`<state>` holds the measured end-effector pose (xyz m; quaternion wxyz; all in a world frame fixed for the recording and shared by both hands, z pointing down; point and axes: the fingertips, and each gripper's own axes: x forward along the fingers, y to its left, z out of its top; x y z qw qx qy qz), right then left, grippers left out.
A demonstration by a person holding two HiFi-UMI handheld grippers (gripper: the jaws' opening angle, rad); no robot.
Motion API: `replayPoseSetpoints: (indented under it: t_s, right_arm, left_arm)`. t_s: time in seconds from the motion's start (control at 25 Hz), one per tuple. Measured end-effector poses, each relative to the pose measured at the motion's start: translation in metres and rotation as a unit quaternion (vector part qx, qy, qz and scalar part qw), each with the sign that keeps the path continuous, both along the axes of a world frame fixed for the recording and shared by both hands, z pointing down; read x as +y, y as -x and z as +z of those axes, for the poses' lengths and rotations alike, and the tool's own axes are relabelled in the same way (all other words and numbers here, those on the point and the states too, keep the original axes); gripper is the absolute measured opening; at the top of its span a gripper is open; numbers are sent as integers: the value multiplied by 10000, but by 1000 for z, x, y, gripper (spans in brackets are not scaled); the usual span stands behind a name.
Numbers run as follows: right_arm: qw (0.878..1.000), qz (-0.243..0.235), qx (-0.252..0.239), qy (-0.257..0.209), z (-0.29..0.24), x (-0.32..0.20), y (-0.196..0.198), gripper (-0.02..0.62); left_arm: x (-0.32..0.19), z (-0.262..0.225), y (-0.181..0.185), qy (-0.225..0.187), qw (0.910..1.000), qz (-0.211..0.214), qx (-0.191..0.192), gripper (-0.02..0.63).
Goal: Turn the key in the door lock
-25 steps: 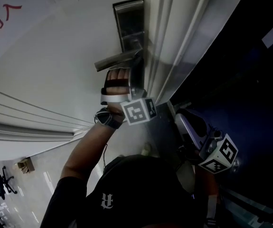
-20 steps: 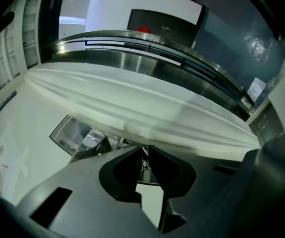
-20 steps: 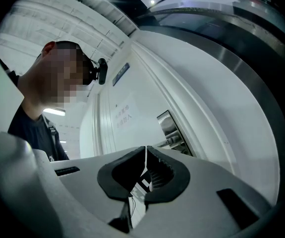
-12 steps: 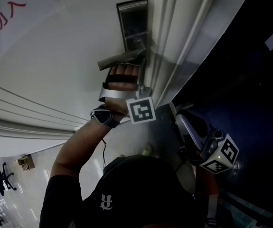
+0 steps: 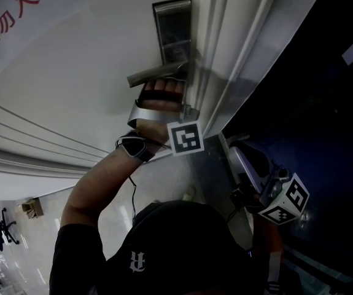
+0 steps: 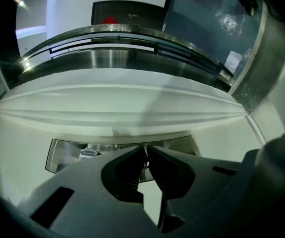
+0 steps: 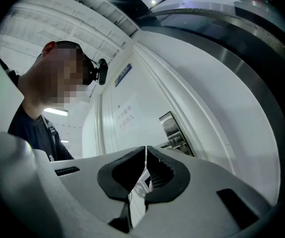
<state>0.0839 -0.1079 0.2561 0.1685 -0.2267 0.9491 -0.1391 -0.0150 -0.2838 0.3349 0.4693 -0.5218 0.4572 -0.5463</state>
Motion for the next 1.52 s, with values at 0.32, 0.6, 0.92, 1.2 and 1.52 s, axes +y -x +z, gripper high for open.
replayPoseSetpoints:
  t_s: [0.32, 0.6, 0.92, 1.2, 1.52]
  right_arm:
    - [10000, -3, 71, 1, 2, 3, -1, 17]
    - [9999, -93, 70, -6, 0, 5, 3, 17]
    - [9999, -77, -144, 32, -7, 5, 0, 17]
    - [9998, -173, -100, 7, -7, 8, 7, 17]
    - [9998, -217, -30, -18, -6, 5, 4, 17]
  left_arm:
    - [13, -2, -2, -263, 9991, 275, 204, 67]
    - [49, -7, 1, -551, 9892, 614, 1207, 97]
    - [59, -3, 23, 339, 8392, 366, 5415, 96]
    - [45, -2, 27, 1040, 5894, 362, 8003, 95]
    - [24, 5, 41, 1162, 2804, 147, 9527, 96]
